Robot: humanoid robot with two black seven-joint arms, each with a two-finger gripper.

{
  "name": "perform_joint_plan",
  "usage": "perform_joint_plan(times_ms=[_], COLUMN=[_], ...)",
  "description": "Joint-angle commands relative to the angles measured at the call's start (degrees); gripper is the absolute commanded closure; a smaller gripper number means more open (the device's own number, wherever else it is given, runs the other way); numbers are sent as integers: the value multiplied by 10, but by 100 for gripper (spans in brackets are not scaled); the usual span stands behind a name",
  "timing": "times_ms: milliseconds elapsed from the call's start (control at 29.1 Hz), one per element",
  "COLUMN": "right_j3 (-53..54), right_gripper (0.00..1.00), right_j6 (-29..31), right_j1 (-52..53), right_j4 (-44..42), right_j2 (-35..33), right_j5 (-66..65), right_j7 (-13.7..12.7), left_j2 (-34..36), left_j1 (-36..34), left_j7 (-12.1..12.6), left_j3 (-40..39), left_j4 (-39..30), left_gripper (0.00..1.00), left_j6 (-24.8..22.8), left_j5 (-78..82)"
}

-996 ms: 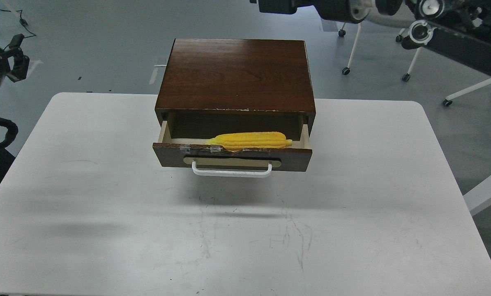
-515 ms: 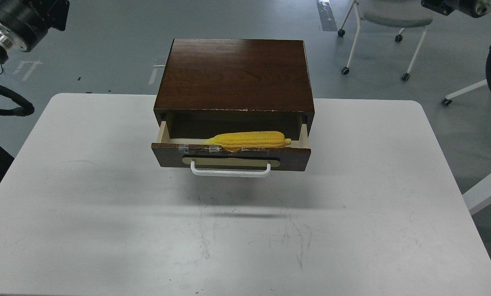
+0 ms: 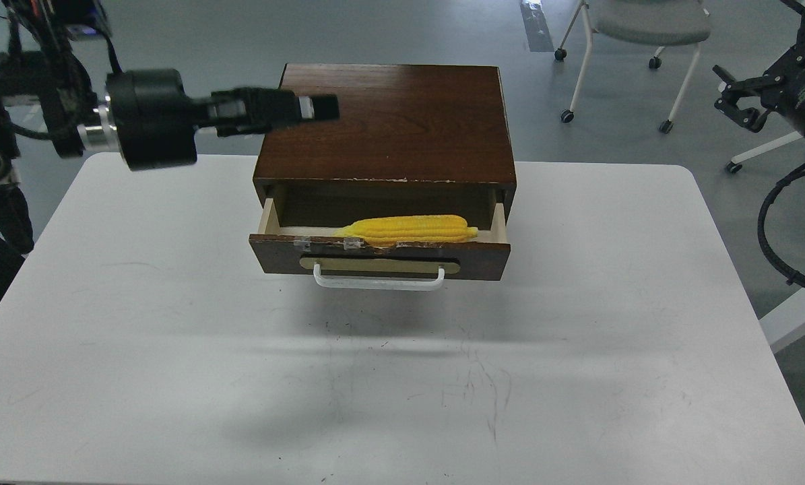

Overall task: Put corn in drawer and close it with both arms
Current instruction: 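Bring the left gripper to the front of the open drawer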

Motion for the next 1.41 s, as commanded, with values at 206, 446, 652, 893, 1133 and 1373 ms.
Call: perform_joint_plan(times_ms=[206,446,652,893,1133,1373], right_j3=[15,17,15,15,12,14], right_gripper=[0,0,0,0,0,0], right_j6=[22,24,24,23,23,23], right_j1=[-10,-10,-10,-11,-17,-17], right_j4=[-30,-36,-38,-39,-47,-47], right_j2=[10,9,10,12,12,14], right_j5=[0,0,-1,-1,-1,-1], right_j7=[1,2,2,2,3,3], left_j2=[-74,-68,-53,-60,-55,-56], left_j1=[30,30,21,22,22,26], left_j7=[0,0,0,0,0,0], left_j3=[90,121,119,112,108,113], left_j4=[-20,-15,-6,30,28,24], left_gripper=[100,100,100,100,100,100], left_j6=[0,0,0,16,61,88], left_j5=[335,383,383,383,383,383])
